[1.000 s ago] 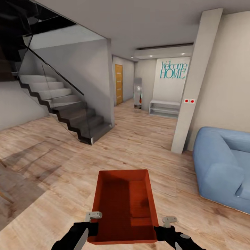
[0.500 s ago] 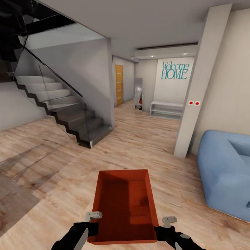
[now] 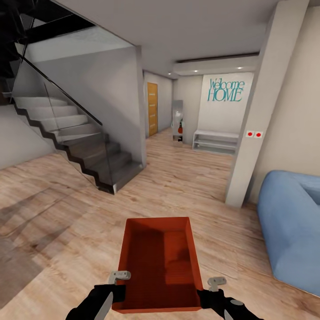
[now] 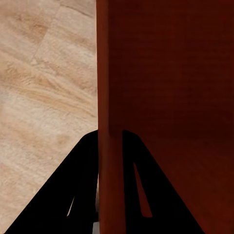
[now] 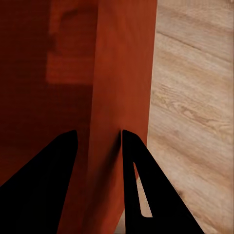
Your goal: Move the two storage containers from the living room to the garage. In the garage, place one container on the floor and stack the other container on top of it (either order is fine).
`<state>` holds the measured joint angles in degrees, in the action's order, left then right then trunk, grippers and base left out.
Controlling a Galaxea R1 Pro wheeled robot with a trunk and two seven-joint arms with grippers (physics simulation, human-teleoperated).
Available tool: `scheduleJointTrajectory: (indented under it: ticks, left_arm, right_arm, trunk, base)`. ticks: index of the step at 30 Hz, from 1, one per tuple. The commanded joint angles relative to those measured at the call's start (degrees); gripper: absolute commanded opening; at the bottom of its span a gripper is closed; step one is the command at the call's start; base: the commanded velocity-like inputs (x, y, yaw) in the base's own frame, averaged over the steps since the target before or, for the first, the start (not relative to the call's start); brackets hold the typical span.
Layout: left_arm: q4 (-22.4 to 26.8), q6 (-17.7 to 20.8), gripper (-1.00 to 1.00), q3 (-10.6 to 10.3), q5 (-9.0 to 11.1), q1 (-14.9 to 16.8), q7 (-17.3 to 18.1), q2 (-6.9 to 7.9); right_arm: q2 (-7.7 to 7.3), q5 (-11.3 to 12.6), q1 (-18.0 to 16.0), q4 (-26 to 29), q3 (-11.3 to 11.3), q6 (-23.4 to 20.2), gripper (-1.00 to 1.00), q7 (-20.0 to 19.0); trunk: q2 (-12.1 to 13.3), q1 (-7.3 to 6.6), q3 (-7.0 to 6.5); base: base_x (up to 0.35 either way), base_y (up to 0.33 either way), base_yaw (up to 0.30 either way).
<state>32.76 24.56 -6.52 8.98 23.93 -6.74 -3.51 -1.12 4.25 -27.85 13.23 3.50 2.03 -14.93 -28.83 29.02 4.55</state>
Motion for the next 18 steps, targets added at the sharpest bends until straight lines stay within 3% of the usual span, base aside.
scheduleJointTrajectory:
  ticks: [1,18]
  left_arm:
    - [0.24,-2.32,-1.00,2.39,-1.33,0.07,-0.82,0.08]
    - [0.21,-2.32,-1.00,2.39,-1.34,0.07,-0.82,0.08]
  right_arm:
    - [-0.07,0.59,-0.01,-0.14,1.15,0.26,-1.00,-0.27]
    - [-0.02,0.59,-0.01,-0.14,1.15,0.28,-1.00,-0.27]
  trunk:
    - [-0.10,0.06,0.11]
    - [-0.10,0.06,0.11]
  base:
    - [0.328,0.000,0.000]
    - [0.328,0.000,0.000]
